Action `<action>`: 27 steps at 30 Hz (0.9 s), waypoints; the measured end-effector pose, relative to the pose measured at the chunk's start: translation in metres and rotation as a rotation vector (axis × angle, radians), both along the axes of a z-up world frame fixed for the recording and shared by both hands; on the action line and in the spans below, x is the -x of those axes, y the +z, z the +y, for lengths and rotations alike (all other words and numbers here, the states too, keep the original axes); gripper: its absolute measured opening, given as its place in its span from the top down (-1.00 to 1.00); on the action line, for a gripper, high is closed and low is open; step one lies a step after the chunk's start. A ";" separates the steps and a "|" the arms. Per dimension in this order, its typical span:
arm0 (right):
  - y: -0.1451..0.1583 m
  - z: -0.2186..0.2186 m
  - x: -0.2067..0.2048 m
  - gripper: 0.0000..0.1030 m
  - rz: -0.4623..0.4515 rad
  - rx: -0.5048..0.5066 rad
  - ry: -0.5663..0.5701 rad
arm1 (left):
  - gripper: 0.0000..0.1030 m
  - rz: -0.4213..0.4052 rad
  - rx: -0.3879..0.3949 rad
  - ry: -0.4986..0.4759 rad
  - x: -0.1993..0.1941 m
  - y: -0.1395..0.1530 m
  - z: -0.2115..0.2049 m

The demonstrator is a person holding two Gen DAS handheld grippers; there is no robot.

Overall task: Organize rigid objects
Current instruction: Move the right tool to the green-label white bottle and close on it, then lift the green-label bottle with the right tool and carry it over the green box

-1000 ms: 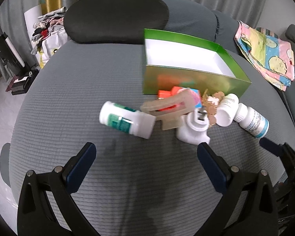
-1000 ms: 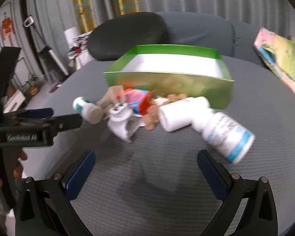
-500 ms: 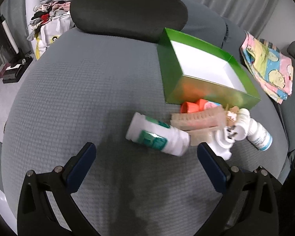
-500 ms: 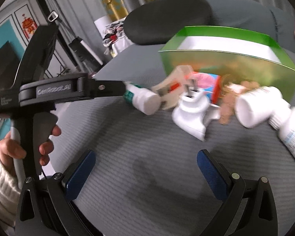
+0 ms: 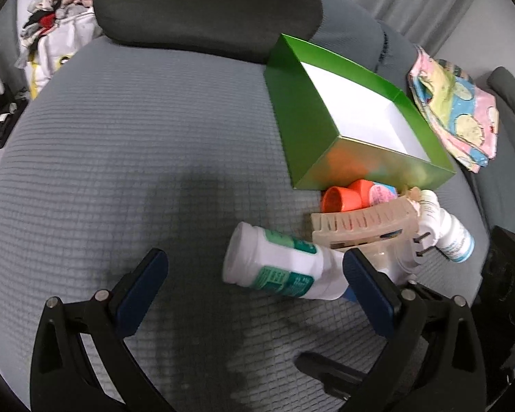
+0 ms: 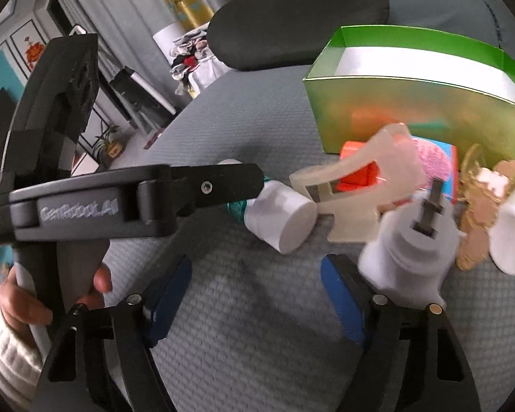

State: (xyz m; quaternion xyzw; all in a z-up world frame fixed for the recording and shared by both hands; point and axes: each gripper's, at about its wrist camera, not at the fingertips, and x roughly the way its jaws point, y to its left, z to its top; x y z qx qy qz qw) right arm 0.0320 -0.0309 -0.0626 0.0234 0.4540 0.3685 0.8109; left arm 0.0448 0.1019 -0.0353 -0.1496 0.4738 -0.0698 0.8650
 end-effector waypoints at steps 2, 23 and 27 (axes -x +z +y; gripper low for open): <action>0.001 0.003 -0.003 -0.36 -0.006 -0.006 -0.005 | -0.90 -0.001 0.009 -0.016 -0.002 -0.001 0.000; 0.001 0.001 0.000 0.21 -0.025 -0.007 0.011 | -0.45 -0.041 -0.034 -0.080 0.016 0.000 -0.011; 0.010 -0.005 0.010 0.21 -0.051 -0.024 0.018 | -0.45 -0.070 -0.053 -0.085 0.027 0.012 -0.019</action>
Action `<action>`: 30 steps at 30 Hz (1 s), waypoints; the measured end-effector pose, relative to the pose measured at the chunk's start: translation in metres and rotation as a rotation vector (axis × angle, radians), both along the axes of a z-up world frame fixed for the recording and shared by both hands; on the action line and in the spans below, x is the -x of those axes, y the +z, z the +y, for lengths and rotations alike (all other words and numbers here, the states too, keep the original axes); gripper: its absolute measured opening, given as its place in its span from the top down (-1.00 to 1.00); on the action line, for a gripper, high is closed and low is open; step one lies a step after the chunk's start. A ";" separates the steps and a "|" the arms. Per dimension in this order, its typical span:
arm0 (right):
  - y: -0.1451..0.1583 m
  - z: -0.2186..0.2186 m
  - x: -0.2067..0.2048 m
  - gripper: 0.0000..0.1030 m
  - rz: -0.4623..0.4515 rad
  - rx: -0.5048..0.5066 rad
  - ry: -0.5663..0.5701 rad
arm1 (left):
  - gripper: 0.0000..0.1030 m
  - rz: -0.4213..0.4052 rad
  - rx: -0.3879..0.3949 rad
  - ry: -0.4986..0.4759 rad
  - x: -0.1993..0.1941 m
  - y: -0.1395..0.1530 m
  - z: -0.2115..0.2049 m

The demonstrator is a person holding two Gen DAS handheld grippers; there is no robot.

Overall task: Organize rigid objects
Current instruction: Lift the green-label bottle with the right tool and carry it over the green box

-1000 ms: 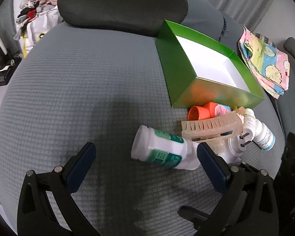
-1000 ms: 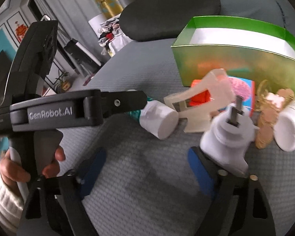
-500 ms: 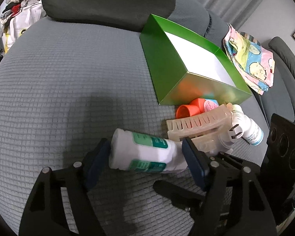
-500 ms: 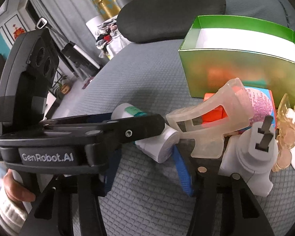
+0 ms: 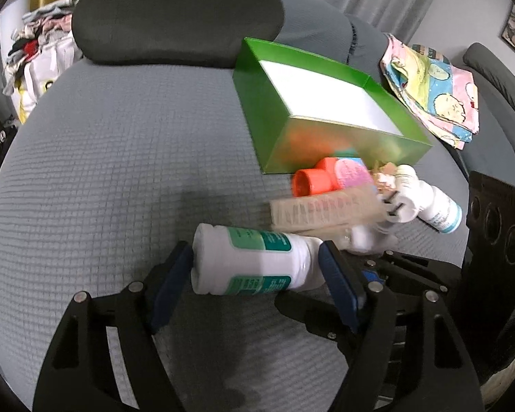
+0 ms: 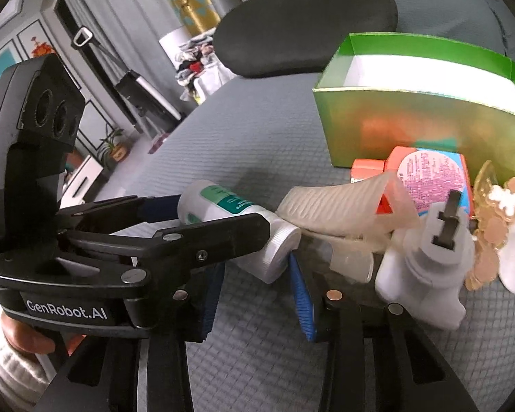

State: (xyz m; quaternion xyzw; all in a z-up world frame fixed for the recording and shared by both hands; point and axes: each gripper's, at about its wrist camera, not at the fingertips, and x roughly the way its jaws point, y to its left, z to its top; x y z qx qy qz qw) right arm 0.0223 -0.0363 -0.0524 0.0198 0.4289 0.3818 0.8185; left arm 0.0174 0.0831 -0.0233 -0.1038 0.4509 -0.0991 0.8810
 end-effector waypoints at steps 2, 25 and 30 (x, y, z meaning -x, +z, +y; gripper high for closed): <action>0.008 -0.007 0.006 0.21 -0.019 -0.012 -0.001 | -0.45 -0.015 -0.005 -0.006 0.003 0.008 -0.005; 0.096 -0.119 -0.002 0.21 -0.209 -0.095 -0.191 | -0.45 -0.207 -0.087 -0.191 -0.037 0.092 -0.129; 0.096 -0.134 -0.023 0.21 -0.214 -0.091 -0.212 | -0.45 -0.213 -0.092 -0.199 -0.059 0.094 -0.139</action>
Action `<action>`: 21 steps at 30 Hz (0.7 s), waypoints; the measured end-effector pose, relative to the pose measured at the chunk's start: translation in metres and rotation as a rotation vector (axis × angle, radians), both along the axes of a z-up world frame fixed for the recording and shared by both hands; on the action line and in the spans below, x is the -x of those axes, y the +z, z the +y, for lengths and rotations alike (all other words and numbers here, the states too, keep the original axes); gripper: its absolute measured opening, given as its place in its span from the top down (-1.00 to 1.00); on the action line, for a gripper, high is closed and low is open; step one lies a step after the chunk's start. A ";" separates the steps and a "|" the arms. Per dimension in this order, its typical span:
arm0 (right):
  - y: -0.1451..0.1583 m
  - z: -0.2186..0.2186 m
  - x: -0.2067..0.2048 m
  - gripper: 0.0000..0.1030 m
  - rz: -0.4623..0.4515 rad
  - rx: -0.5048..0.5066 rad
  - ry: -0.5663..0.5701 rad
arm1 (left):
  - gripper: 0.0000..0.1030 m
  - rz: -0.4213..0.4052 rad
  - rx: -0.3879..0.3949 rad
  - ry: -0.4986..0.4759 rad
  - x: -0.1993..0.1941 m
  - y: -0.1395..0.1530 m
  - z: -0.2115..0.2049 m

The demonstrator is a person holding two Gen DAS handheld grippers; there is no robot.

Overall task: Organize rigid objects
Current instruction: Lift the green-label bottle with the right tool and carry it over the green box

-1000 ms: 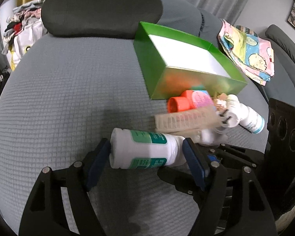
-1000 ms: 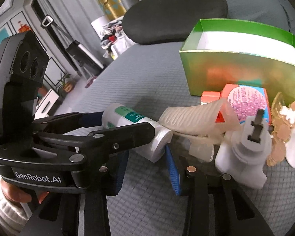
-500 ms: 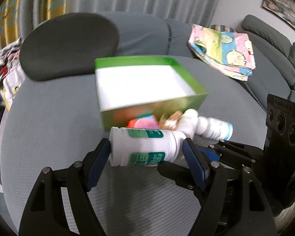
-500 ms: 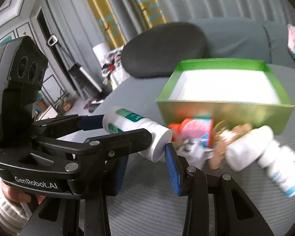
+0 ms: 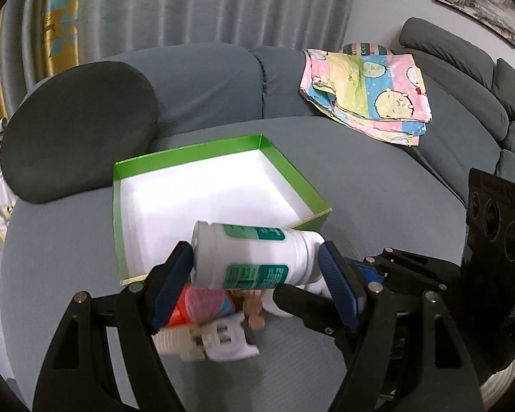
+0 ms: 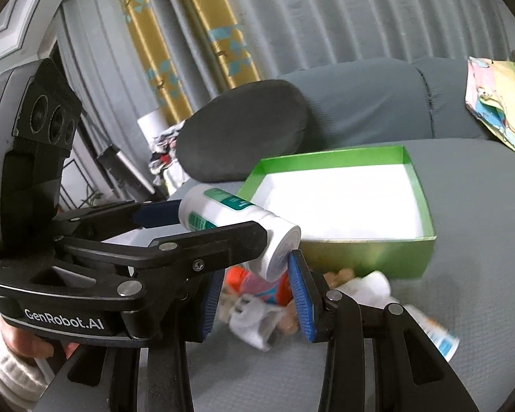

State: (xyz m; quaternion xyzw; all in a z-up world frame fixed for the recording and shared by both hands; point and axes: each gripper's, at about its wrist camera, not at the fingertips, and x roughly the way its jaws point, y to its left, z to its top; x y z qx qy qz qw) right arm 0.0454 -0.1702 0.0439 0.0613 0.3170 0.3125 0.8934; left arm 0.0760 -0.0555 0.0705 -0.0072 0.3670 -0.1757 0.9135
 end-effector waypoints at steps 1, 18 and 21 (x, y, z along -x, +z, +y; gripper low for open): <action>0.001 -0.001 -0.005 0.21 0.001 0.001 -0.004 | -0.45 -0.002 -0.003 -0.001 -0.004 0.000 -0.001; -0.017 0.007 -0.090 0.21 0.077 0.023 -0.010 | -0.45 0.061 0.047 0.024 -0.086 -0.023 0.008; -0.023 0.010 -0.105 0.21 0.104 0.040 -0.008 | -0.45 0.090 0.075 0.035 -0.098 -0.031 0.011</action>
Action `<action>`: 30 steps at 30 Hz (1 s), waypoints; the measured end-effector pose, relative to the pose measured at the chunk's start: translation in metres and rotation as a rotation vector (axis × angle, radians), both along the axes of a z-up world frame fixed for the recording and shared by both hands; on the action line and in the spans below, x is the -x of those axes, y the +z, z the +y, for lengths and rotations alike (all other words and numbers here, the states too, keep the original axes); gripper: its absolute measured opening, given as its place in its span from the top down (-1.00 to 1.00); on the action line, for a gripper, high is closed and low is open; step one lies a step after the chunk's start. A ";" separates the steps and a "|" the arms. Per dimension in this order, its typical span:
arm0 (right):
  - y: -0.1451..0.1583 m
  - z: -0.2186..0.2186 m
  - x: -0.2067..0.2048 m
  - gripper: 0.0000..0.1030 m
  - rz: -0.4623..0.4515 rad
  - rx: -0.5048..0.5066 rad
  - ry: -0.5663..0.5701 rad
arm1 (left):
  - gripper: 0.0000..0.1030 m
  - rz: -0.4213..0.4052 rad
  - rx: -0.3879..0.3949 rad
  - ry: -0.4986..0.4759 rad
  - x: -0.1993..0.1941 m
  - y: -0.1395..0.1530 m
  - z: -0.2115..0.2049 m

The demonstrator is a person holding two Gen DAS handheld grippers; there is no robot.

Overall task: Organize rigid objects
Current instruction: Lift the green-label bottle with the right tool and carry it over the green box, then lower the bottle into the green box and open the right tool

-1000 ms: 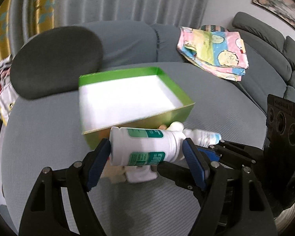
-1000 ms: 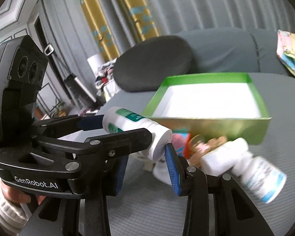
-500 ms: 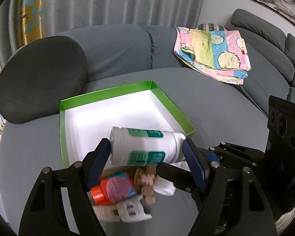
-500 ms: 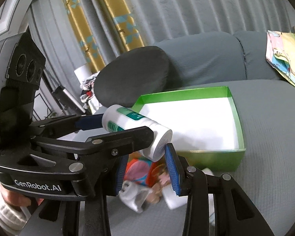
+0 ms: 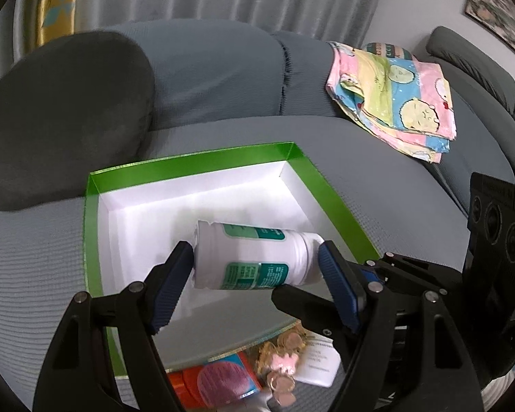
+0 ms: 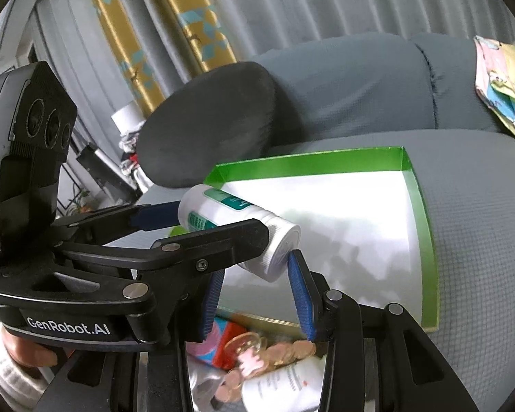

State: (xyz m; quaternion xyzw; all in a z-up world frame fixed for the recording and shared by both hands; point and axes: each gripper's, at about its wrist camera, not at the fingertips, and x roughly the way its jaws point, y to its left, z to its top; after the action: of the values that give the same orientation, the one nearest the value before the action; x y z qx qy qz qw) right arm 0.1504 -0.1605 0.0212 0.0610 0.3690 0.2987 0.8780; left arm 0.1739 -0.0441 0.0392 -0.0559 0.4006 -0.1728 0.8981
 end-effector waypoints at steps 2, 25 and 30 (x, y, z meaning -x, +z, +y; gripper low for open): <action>-0.004 0.003 -0.008 0.21 0.019 0.012 0.001 | -0.45 0.022 0.022 0.009 -0.007 -0.006 0.003; -0.022 0.023 -0.035 0.18 0.078 0.139 -0.011 | -0.63 0.151 0.067 0.111 -0.024 -0.039 0.022; -0.019 0.014 -0.028 -0.17 0.074 0.167 -0.061 | -0.98 0.111 0.006 0.148 -0.013 -0.031 0.025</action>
State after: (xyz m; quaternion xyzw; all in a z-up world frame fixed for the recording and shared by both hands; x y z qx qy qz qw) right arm 0.1784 -0.1469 0.0021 0.0097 0.4228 0.2377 0.8745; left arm 0.1873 -0.0192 0.0080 -0.0976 0.4440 -0.1036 0.8846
